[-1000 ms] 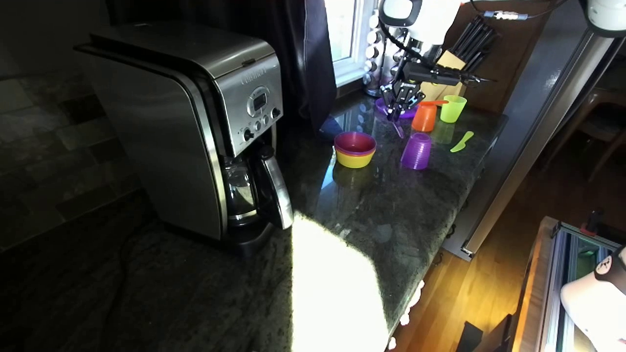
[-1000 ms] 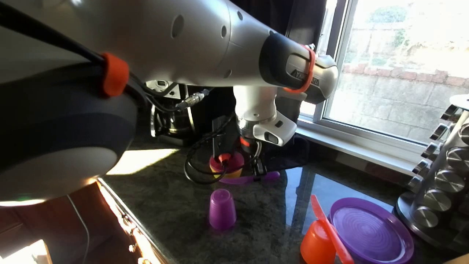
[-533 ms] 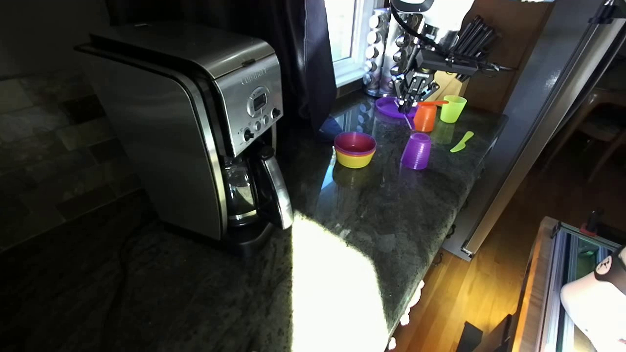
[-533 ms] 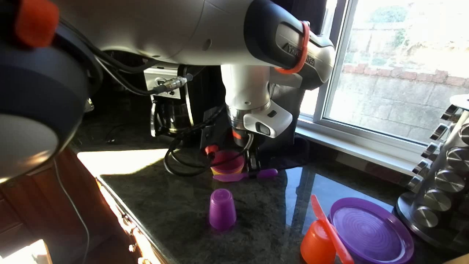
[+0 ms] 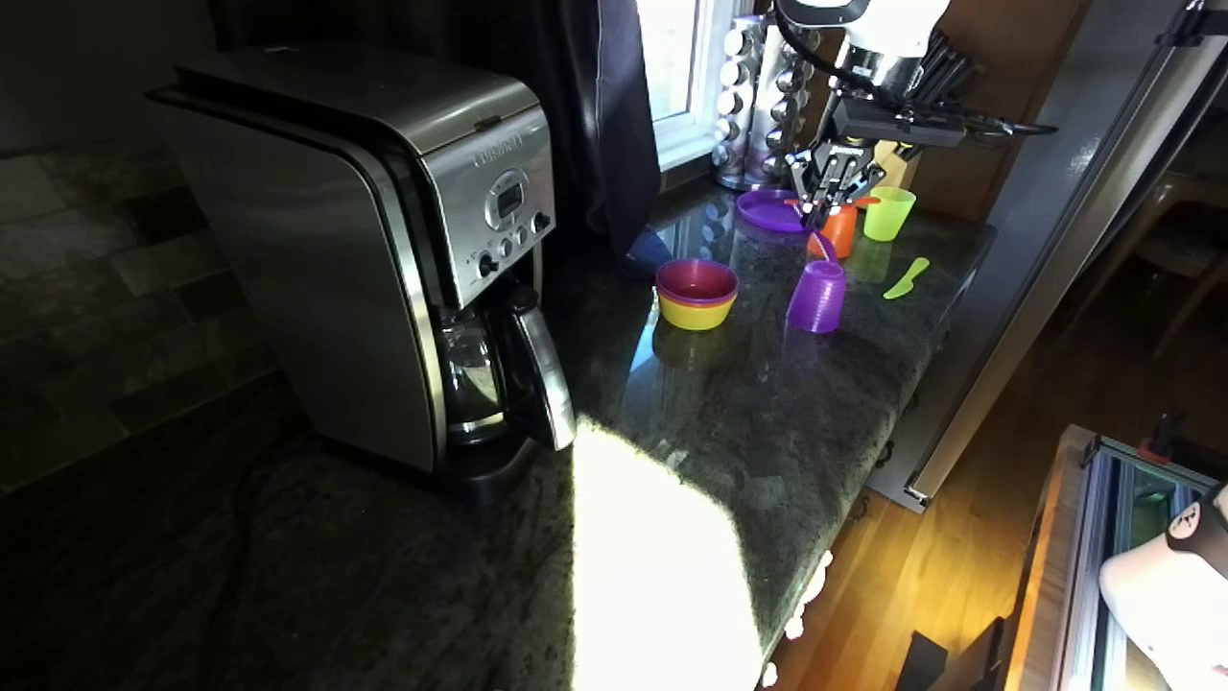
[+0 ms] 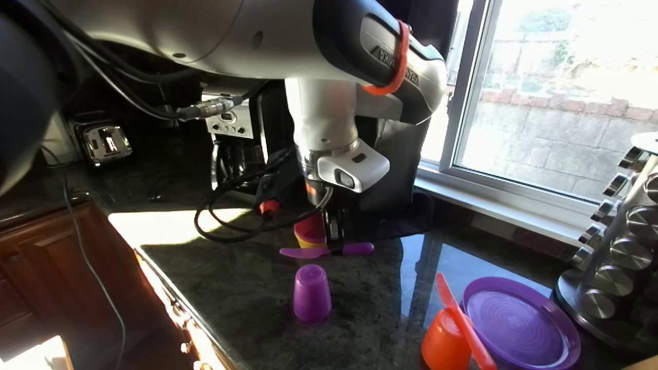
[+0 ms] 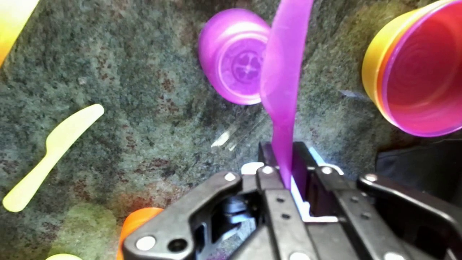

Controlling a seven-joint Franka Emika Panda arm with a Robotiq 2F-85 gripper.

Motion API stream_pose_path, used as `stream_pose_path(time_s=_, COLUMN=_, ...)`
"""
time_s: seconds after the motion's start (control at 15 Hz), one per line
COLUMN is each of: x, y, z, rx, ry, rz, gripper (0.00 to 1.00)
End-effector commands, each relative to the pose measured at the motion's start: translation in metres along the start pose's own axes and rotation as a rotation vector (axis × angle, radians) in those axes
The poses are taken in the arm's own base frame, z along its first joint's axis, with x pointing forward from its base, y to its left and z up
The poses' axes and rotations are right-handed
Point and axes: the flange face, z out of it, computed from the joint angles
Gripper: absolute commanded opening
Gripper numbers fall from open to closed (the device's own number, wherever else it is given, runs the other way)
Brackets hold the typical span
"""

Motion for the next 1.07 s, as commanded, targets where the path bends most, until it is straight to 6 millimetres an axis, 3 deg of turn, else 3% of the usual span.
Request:
stream_pose_path(time_s=0.0, x=-0.016, y=0.007, z=-0.007, rx=-0.027, ry=-0.004, rz=0.020, gripper=0.04)
stream_pose_path(time_s=0.33, x=-0.020, y=0.008, z=-0.014, rx=-0.038, ry=0.015, rz=0.023, gripper=0.04)
stream_pose_path(time_s=1.0, x=-0.038, y=0.010, z=0.006, rx=-0.061, ry=-0.012, rz=0.016, gripper=0.04)
